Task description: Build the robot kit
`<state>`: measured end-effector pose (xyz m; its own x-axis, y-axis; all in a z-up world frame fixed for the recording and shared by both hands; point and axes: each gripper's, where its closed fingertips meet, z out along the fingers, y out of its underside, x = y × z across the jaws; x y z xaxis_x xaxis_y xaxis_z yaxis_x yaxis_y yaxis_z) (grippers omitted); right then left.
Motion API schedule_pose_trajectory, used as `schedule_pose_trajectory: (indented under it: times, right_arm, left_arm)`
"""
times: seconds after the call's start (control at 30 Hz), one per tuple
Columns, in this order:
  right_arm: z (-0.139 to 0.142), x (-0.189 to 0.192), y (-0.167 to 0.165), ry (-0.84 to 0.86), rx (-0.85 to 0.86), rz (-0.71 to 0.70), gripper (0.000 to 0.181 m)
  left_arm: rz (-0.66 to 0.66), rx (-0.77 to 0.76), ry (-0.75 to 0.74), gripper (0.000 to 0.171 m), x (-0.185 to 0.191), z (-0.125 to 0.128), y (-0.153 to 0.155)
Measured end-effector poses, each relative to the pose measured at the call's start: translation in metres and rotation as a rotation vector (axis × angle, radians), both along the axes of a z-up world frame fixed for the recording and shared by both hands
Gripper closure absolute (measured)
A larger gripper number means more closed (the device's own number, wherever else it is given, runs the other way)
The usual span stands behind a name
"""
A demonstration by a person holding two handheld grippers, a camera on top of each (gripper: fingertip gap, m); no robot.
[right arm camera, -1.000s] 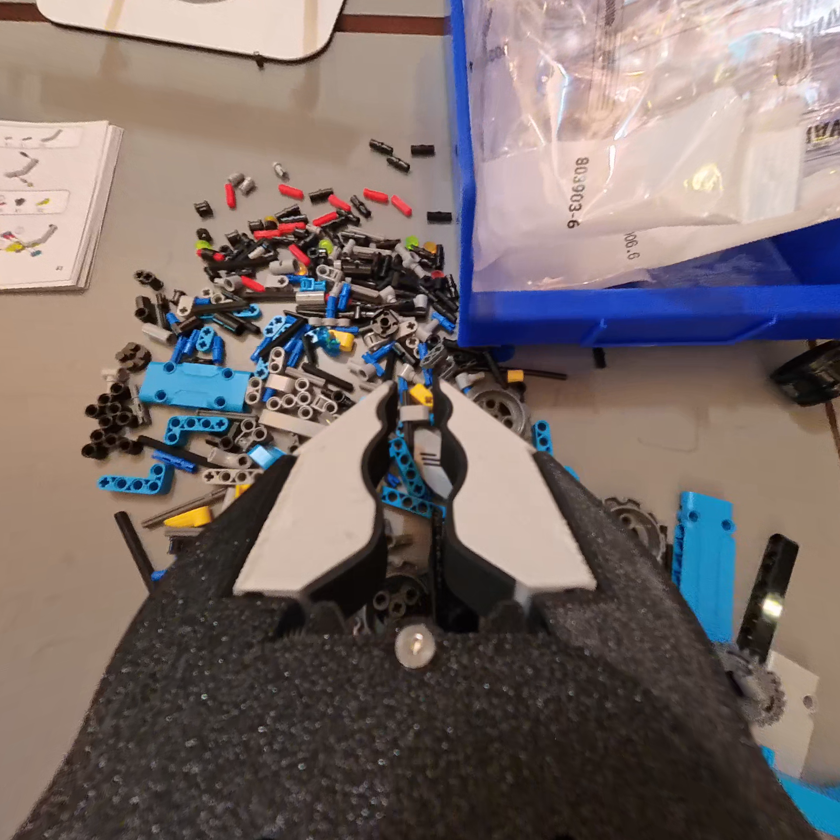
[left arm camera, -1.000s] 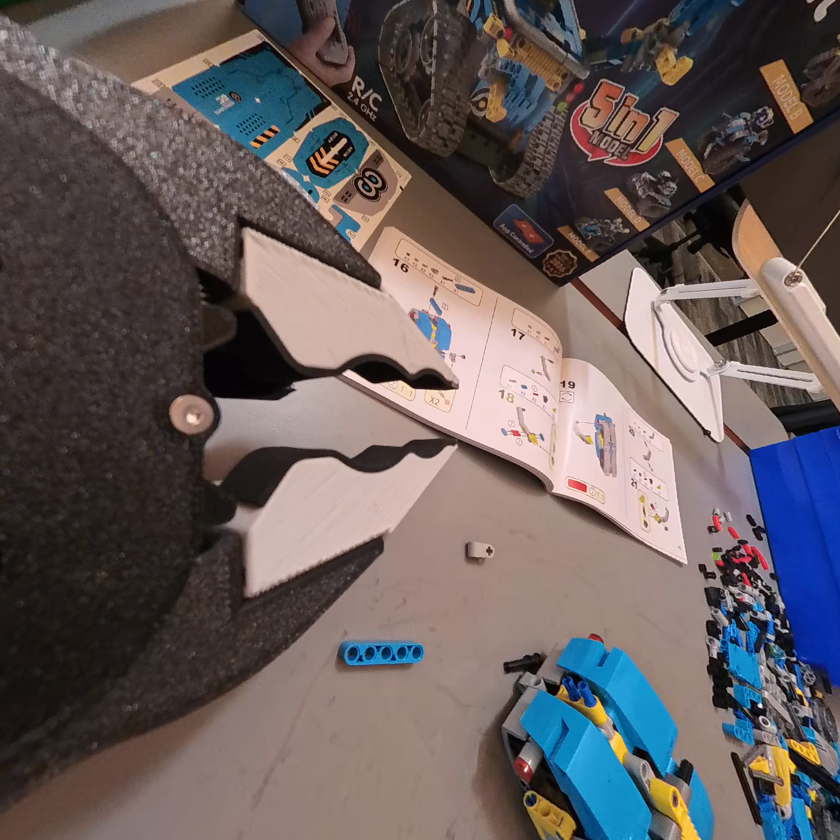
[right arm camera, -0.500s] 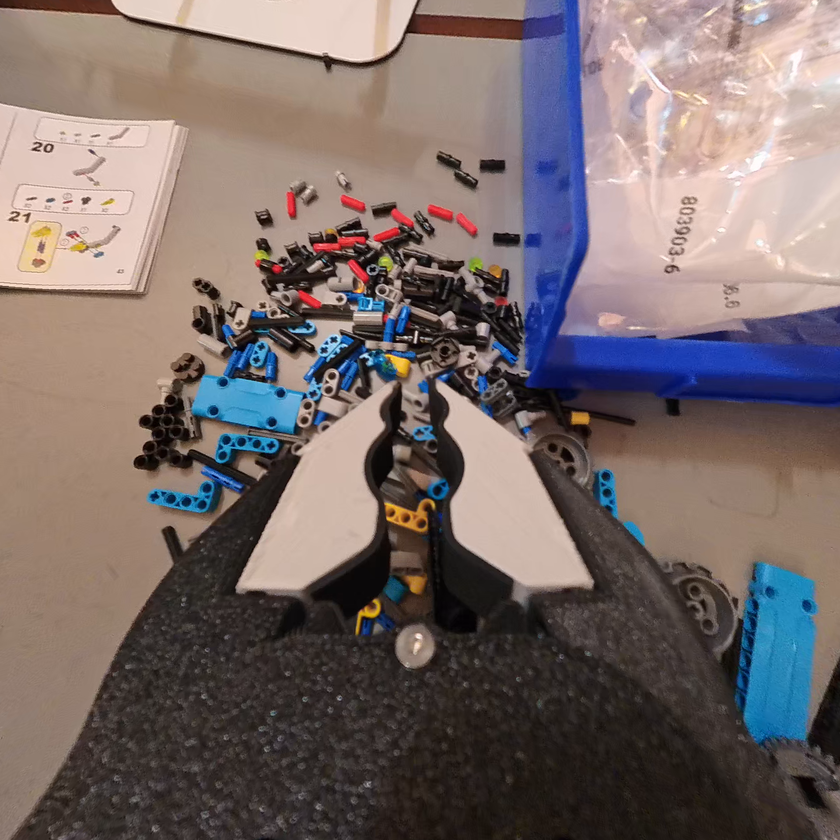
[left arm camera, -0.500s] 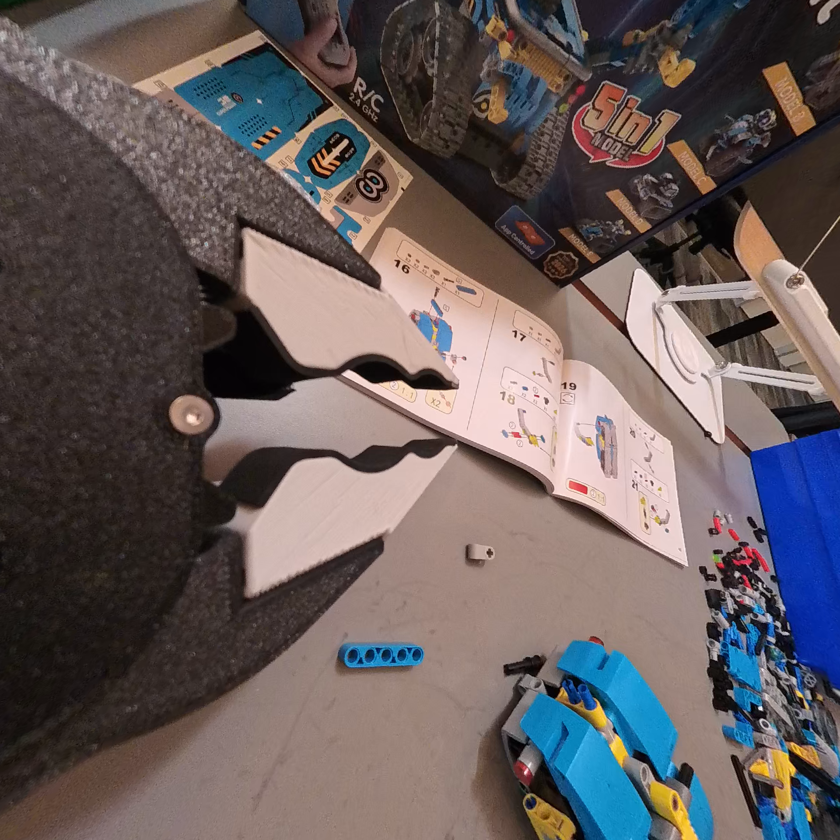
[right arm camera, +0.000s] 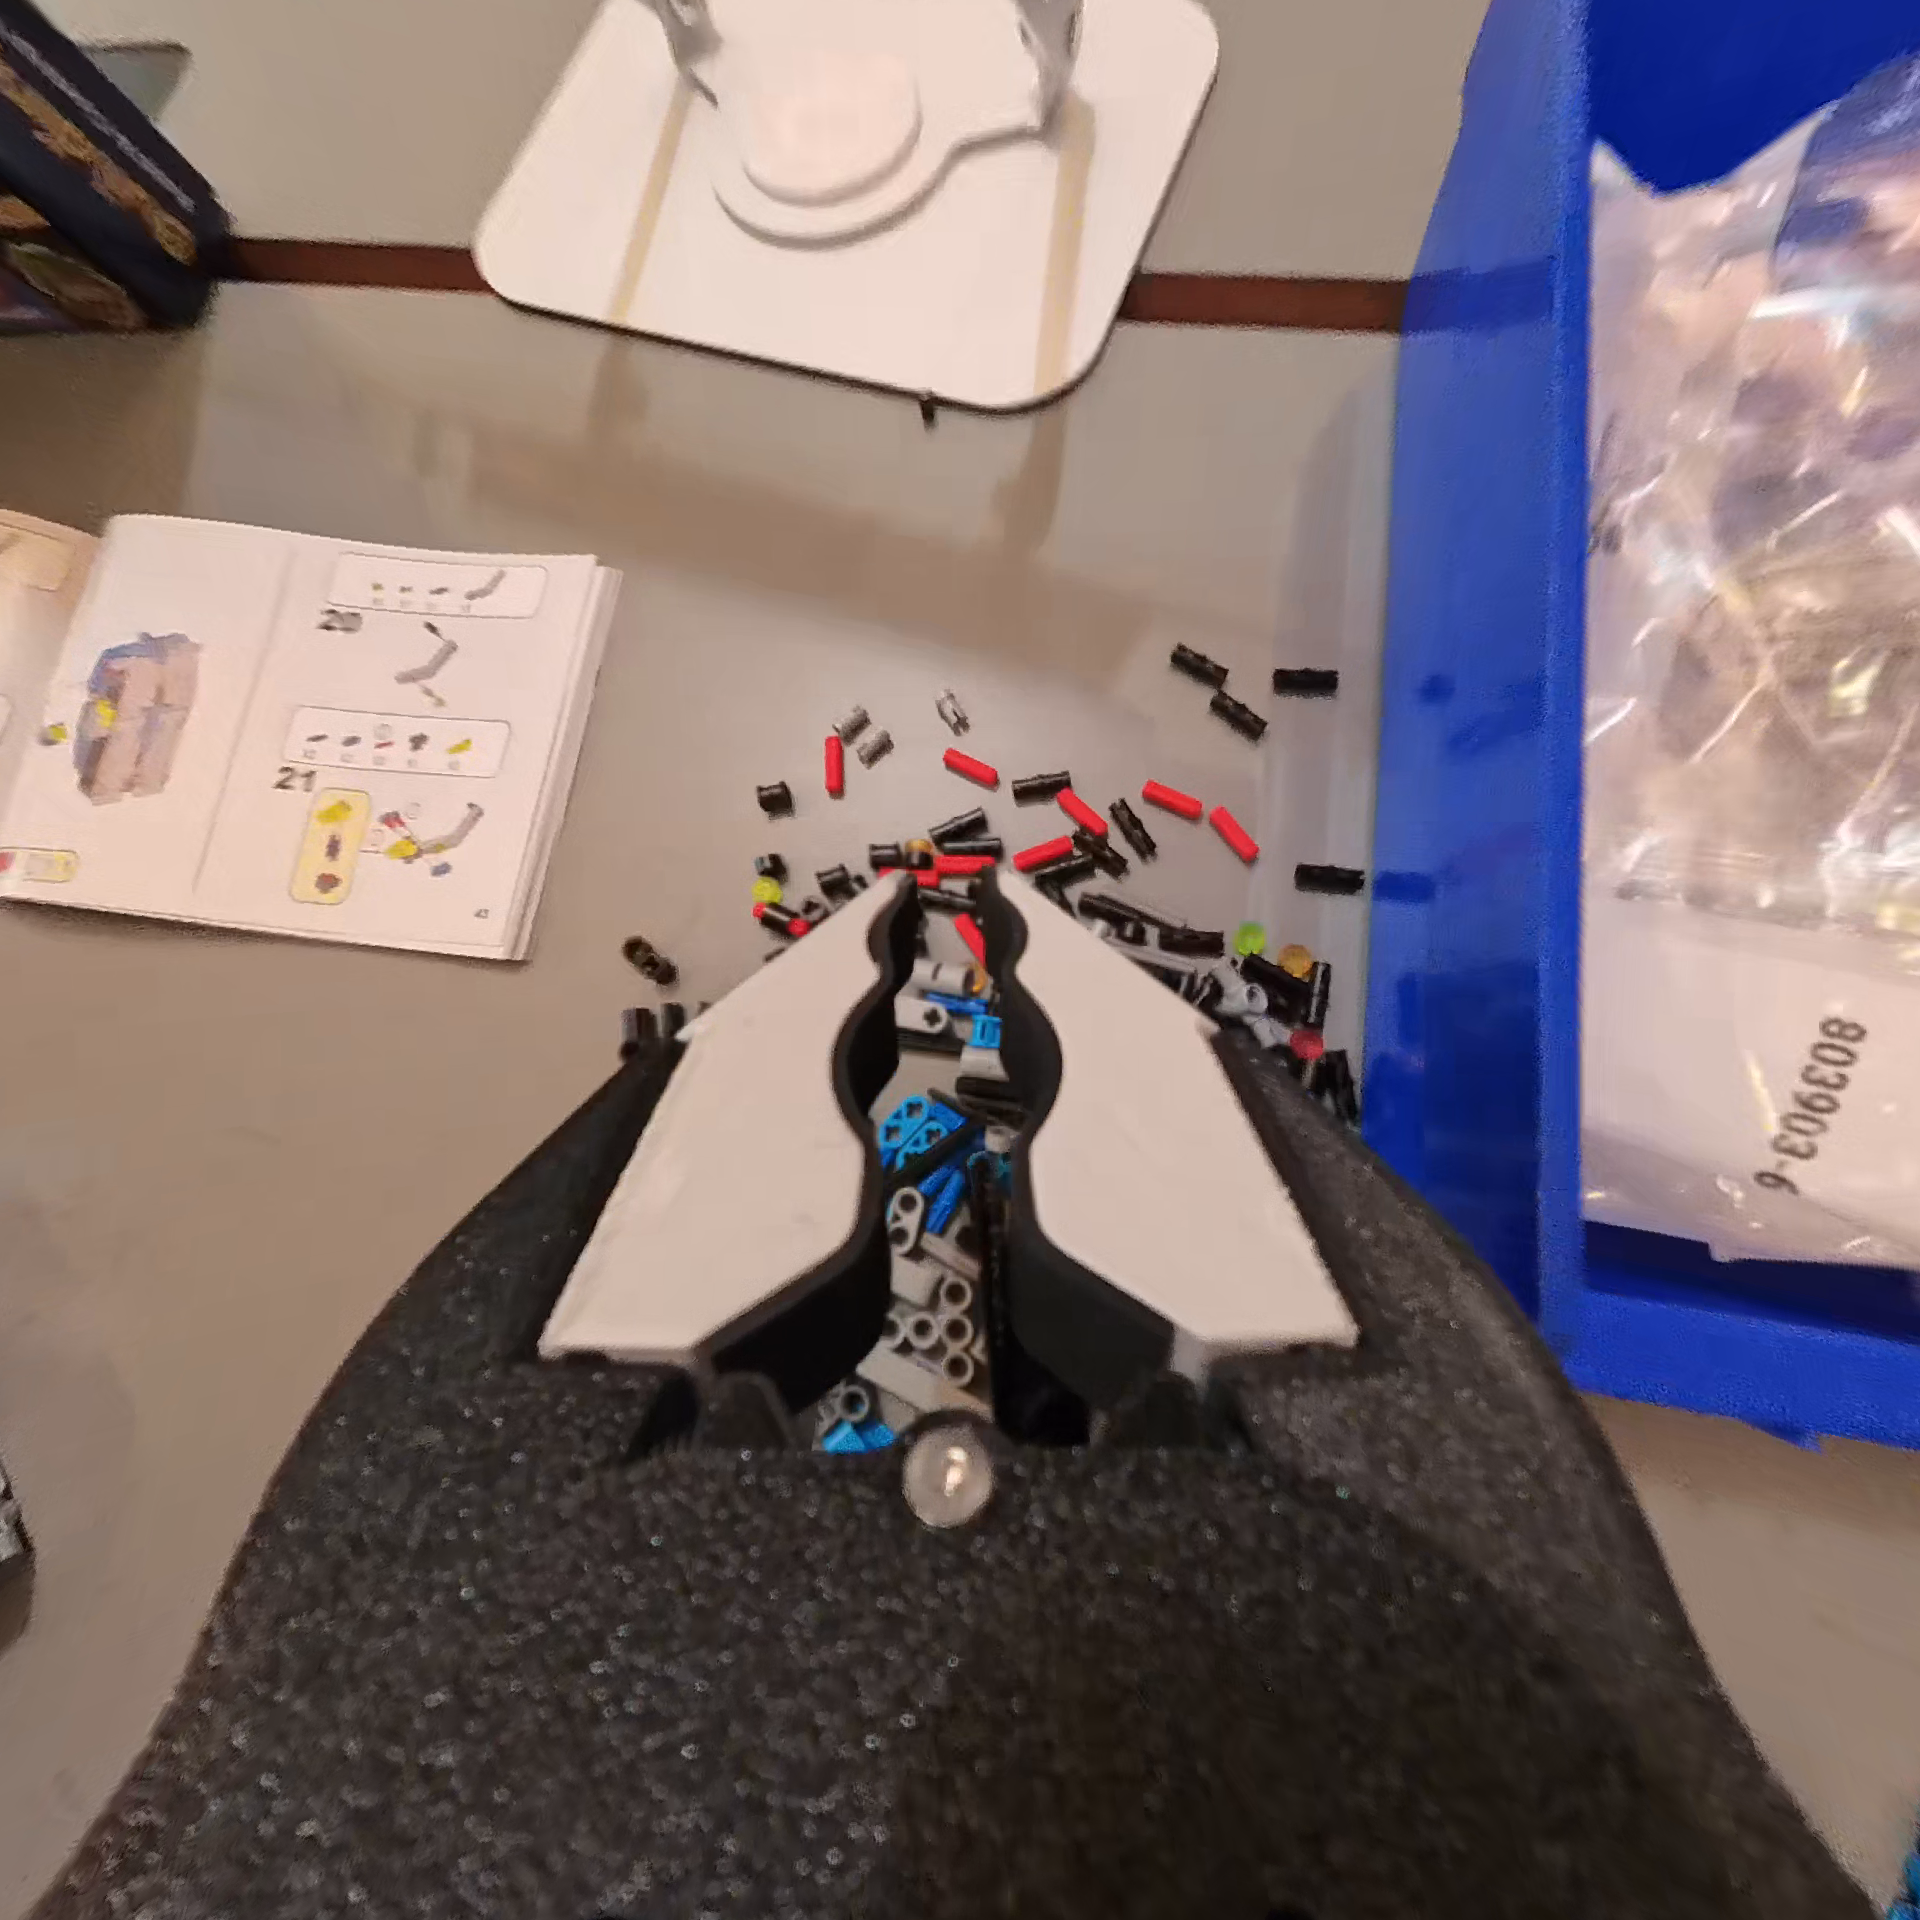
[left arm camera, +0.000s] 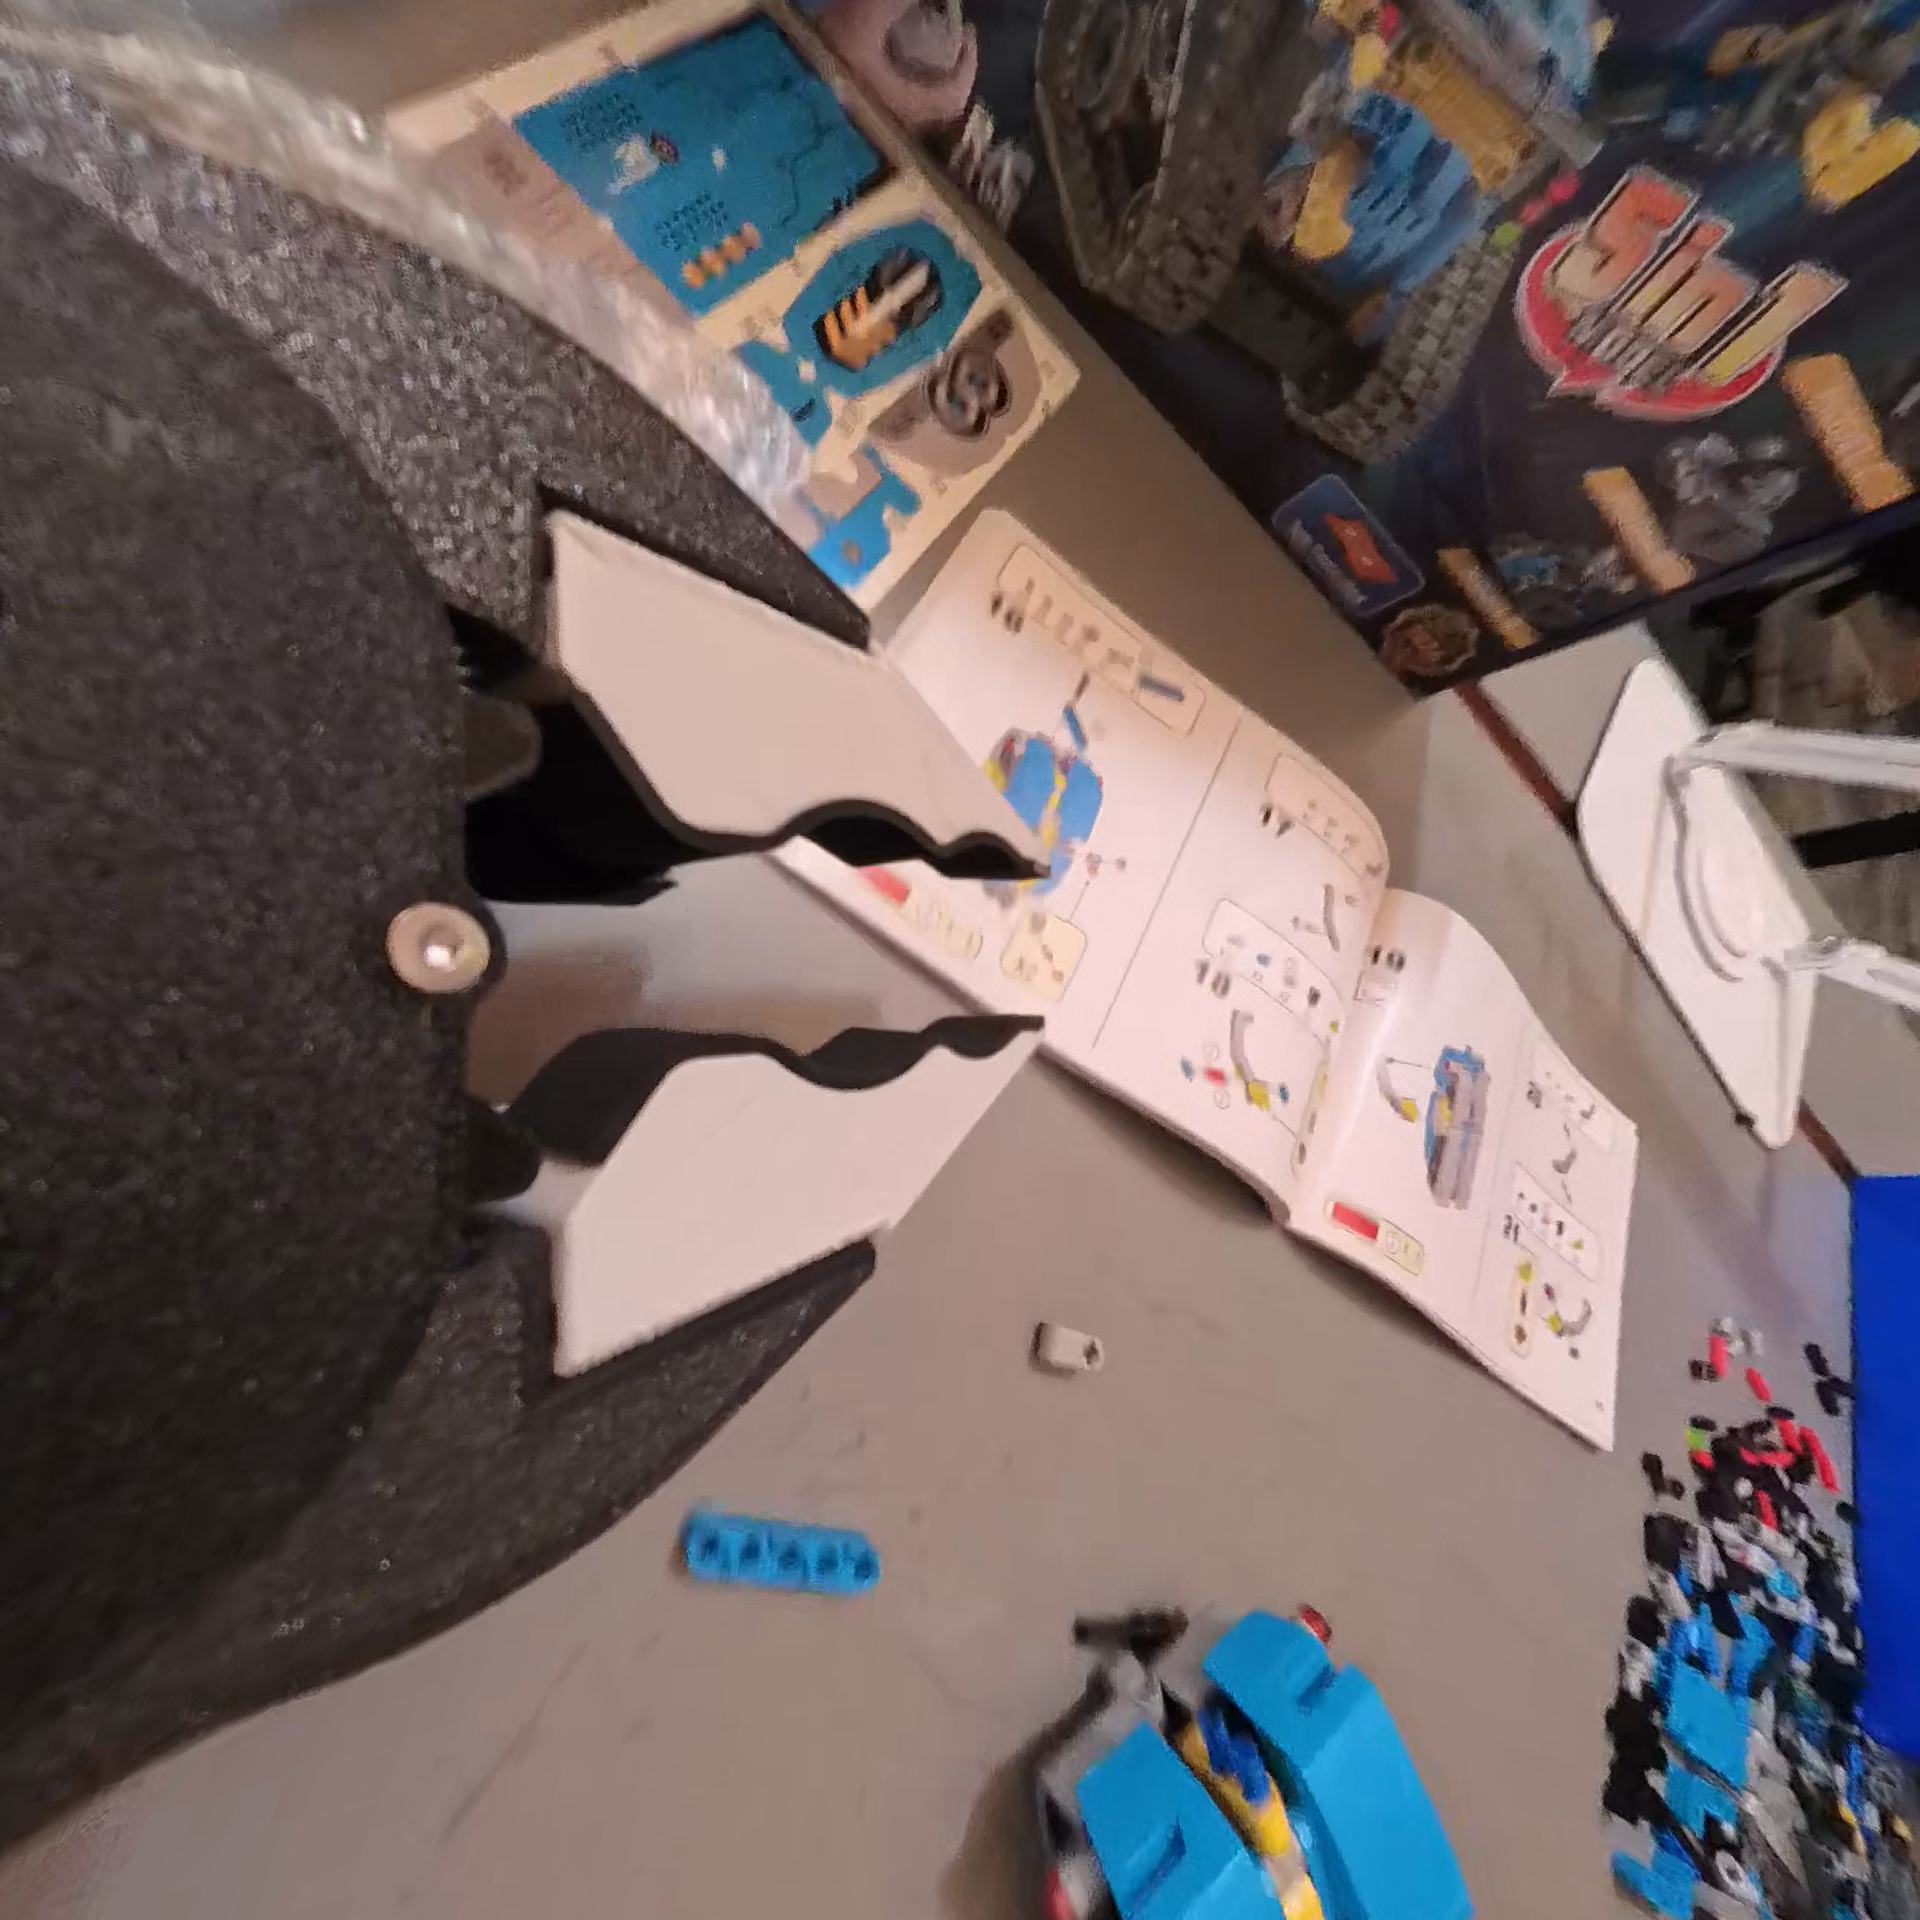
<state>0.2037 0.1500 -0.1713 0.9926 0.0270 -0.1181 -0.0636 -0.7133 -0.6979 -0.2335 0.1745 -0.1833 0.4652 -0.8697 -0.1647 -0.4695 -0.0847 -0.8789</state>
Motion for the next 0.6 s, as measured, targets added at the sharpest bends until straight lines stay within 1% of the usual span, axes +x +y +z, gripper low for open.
schedule_pose_trajectory:
  times: [0.07,0.13,0.17,0.23,0.27,0.3,0.37,0.47,0.6]
  right_arm:
    - [-0.016,-0.002,-0.001,0.027,-0.071,-0.020,0.169]
    - [-0.028,-0.005,-0.007,0.065,-0.101,-0.053,0.164]
    - [-0.032,-0.010,-0.010,0.104,-0.100,-0.056,0.161]
    - [-0.035,-0.023,-0.015,0.138,-0.091,-0.049,0.164]
    - [-0.038,-0.025,-0.016,0.108,-0.086,-0.048,0.164]
    - [-0.040,-0.024,-0.018,0.058,-0.087,-0.056,0.165]
    - [-0.041,-0.025,-0.017,-0.014,-0.076,-0.057,0.164]
    - [-0.042,-0.023,-0.014,-0.062,-0.072,-0.069,0.164]
    - [-0.050,-0.019,-0.019,-0.044,-0.110,-0.083,0.165]
  left_arm:
    - [-0.032,-0.143,0.001,0.145,0.011,0.007,-0.018]
    - [-0.069,-0.258,0.028,0.140,0.028,0.029,-0.044]
    - [-0.070,-0.274,0.042,0.137,0.036,0.044,-0.055]
    - [-0.075,-0.236,0.015,0.136,0.056,0.075,-0.077]
    - [-0.081,-0.209,-0.024,0.136,0.066,0.086,-0.089]
    - [-0.083,-0.196,-0.058,0.136,0.075,0.091,-0.099]
    - [-0.067,-0.209,-0.093,0.136,0.089,0.088,-0.116]
    - [-0.031,-0.214,-0.148,0.136,0.101,0.082,-0.131]
    - [-0.002,-0.198,-0.141,0.136,0.099,0.079,-0.138]
